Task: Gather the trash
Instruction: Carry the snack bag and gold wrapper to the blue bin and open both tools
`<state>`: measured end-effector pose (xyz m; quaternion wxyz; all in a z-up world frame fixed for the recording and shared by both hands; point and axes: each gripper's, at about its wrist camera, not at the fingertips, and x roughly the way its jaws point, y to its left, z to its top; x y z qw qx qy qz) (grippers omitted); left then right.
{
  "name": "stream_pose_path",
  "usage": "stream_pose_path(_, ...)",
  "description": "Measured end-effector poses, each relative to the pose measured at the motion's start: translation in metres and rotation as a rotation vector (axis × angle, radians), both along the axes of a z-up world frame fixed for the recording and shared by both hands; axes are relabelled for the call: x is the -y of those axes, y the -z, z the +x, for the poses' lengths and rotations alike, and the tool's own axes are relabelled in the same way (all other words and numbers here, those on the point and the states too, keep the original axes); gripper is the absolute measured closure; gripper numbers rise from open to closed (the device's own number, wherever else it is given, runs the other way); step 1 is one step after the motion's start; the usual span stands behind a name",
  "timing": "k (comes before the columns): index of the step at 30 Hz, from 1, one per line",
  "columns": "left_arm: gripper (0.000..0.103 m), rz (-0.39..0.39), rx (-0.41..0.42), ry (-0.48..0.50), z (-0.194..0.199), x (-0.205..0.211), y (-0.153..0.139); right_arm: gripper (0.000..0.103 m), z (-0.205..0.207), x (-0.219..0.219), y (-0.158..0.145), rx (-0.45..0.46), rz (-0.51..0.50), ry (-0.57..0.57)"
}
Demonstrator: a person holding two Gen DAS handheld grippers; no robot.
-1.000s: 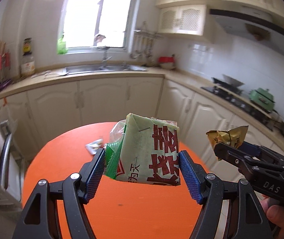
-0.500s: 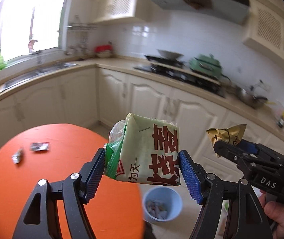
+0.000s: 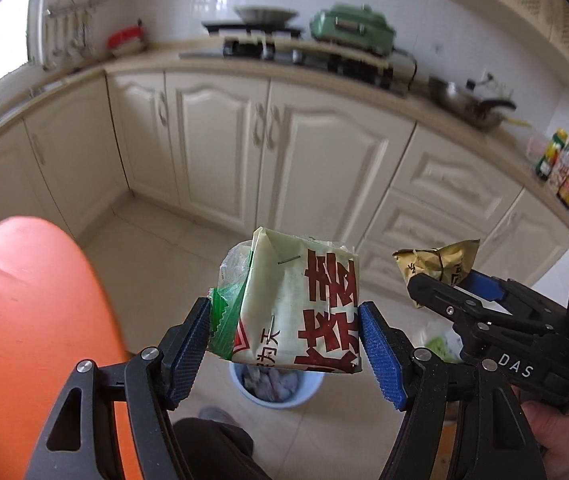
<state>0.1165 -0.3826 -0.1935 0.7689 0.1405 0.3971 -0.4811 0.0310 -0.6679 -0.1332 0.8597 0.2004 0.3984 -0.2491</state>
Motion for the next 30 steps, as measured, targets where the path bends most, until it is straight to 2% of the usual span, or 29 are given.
stream_pose_path(5, 0.035, 0.068, -0.106, 0.006, 0.028, 0.049, 0.025, 0.038, 0.004, 0.022, 0.043, -0.066, 0.060, 0.020)
stream_pose_path(6, 0.035, 0.080, -0.120, 0.005, 0.038, 0.071, 0.028, 0.038, 0.005, 0.028, 0.052, -0.079, 0.072, 0.022)
stream_pose_path(11, 0.035, 0.157, -0.155, 0.018, 0.064, 0.137, 0.055, 0.037, 0.007, 0.041, 0.086, -0.101, 0.136, 0.033)
stream_pose_path(15, 0.033, 0.217, -0.165, -0.026, 0.078, 0.178, 0.082, 0.034, 0.007, 0.055, 0.112, -0.108, 0.186, 0.059)
stream_pose_path(19, 0.028, 0.264, -0.175, -0.057, 0.086, 0.198, 0.099, 0.027, 0.004, 0.065, 0.124, -0.123, 0.200, 0.079)
stream_pose_path(21, 0.017, 0.276, -0.162, -0.061, 0.088, 0.205, 0.103, 0.022, 0.001, 0.066, 0.123, -0.128, 0.190, 0.097)
stream_pose_path(24, 0.007, 0.278, -0.137, -0.077, 0.090, 0.211, 0.107, 0.012, -0.004, 0.067, 0.121, -0.132, 0.185, 0.112)
stream_pose_path(30, 0.006, 0.276, -0.118, -0.097, 0.085, 0.199, 0.102, 0.001, -0.004, 0.060, 0.113, -0.150, 0.154, 0.122)
